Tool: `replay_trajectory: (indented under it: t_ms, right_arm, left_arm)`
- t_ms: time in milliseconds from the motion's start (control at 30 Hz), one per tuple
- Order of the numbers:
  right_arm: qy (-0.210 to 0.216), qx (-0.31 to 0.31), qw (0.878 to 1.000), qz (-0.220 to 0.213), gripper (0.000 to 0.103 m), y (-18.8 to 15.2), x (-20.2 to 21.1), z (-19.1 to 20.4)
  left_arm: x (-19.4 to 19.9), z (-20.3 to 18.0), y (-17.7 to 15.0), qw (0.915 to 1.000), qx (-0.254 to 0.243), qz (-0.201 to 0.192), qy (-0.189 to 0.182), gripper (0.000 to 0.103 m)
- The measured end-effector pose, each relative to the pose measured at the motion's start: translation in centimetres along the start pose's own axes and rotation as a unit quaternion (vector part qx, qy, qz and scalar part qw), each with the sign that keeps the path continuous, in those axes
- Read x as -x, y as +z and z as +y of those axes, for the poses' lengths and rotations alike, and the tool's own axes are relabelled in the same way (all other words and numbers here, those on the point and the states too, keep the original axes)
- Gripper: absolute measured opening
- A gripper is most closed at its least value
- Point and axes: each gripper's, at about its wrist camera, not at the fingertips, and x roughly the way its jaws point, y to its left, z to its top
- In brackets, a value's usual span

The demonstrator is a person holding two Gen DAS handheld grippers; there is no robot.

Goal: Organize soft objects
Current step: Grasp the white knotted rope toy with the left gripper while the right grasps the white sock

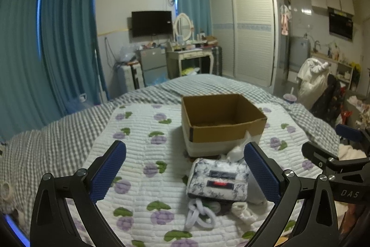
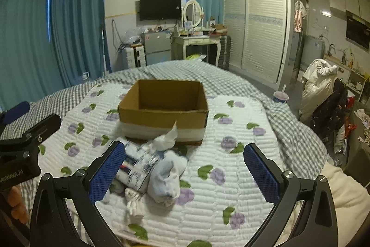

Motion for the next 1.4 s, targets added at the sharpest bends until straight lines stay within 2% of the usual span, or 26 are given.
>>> replay_trajectory:
  t_ms: [167,233,367,500,567,700,800,1000,1167,1267,1400]
  right_arm:
    - [0.021,0.014,0.998,0.06,0.102,-2.8,-1.9,1.4]
    - [0.036,0.021,0.995,0.089,0.097,-4.4,-3.2,2.5]
    - [0.067,0.043,0.987,0.141,0.083,-7.3,-6.0,5.0]
    - [0.089,0.054,0.979,0.174,0.067,-9.0,-8.7,6.7]
    - [0.092,0.056,0.977,0.186,0.061,-9.5,-10.1,7.1]
    - [0.104,0.043,0.969,0.22,0.04,-10.3,-13.1,6.8]
    - [0.112,0.038,0.97,0.212,0.026,-10.0,-13.0,6.1]
    - [0.116,0.034,0.974,0.19,0.024,-9.0,-11.5,4.9]
    - [0.109,0.035,0.979,0.17,0.024,-7.7,-10.3,4.0]
    - [0.104,0.038,0.98,0.163,0.024,-7.3,-10.2,3.8]
    - [0.104,0.042,0.981,0.159,0.024,-7.1,-10.1,3.9]
  left_arm:
    - [-1.0,0.9,-2.6,0.9992,-0.008,0.039,0.009,0.103]
    - [-2.0,1.2,-4.2,0.998,-0.007,0.063,0.011,0.103]
    - [-3.7,1.5,-7.2,0.9948,-0.012,0.1,0.014,0.103]
    - [-5.2,2.1,-9.5,0.9915,-0.005,0.129,0.013,0.102]
    - [-5.7,2.4,-10.1,0.9902,-0.002,0.139,0.014,0.102]
    - [-6.5,2.5,-10.9,0.9888,-0.002,0.149,0.012,0.102]
    - [-6.9,2.2,-11.3,0.988,0.0,0.154,0.0,0.102]
    - [-7.8,-0.4,-11.4,0.9851,-0.007,0.165,-0.049,0.096]
    - [-10.0,-1.9,-11.6,0.9801,-0.012,0.19,-0.056,0.091]
    - [-11.6,-2.3,-11.8,0.9758,-0.015,0.212,-0.052,0.079]
    - [-12.5,-1.9,-12.3,0.9697,0.006,0.233,-0.075,0.051]
